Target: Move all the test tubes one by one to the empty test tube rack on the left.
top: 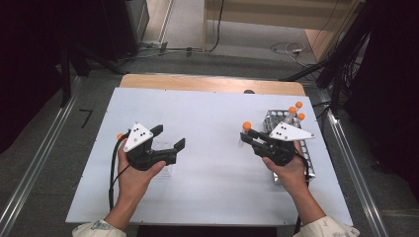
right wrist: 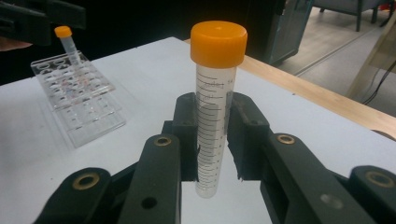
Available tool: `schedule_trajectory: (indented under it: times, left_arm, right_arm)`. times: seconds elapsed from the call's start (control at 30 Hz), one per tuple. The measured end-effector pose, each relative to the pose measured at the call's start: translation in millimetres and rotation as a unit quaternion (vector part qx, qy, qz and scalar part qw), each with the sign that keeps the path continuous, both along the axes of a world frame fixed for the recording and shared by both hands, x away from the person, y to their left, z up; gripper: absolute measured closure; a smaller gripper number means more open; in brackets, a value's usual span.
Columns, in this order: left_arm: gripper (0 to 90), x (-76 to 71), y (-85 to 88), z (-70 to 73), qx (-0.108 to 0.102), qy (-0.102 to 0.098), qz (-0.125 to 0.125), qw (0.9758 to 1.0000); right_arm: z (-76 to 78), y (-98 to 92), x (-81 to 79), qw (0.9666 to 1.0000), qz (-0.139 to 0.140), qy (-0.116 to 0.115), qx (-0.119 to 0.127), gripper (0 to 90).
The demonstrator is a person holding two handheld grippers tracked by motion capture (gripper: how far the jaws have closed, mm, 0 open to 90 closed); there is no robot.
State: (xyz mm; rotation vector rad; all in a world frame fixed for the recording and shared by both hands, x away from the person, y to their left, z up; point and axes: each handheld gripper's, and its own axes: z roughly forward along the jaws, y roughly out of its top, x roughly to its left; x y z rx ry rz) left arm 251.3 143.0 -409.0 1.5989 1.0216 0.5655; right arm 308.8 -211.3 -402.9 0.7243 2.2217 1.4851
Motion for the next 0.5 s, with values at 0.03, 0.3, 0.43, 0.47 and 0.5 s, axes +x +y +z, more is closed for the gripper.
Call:
schedule_trajectory:
  times: [0.03, 0.3, 0.43, 0.47, 0.5]
  left_arm:
    - [15.0, 0.1, -1.5, -0.1, -0.001, -0.001, -0.003, 1.0]
    - [15.4, 1.0, -17.7, -1.5, -0.002, -0.001, -0.026, 0.9996]
    - [15.6, 1.7, -24.5, -1.4, -0.004, -0.002, -0.033, 0.9995]
    - [15.7, 1.8, -26.3, -1.4, -0.004, -0.001, -0.035, 0.9994]
    - [15.6, 2.1, -28.4, -1.5, -0.002, -0.002, -0.038, 0.9993]
  right_arm:
    - [-0.5, 2.6, -0.6, 1.0, 0.003, 0.002, -0.001, 72.1]
    - [-5.4, 21.1, -3.0, 0.9996, 0.025, 0.01, -0.006, 72.0]
    - [-9.5, 28.9, -3.9, 0.9993, 0.035, 0.013, -0.011, 72.0]
    - [-10.2, 30.2, -4.4, 0.9992, 0.035, 0.016, -0.012, 72.1]
    - [-11.2, 32.0, -4.6, 0.999, 0.038, 0.017, -0.014, 72.0]
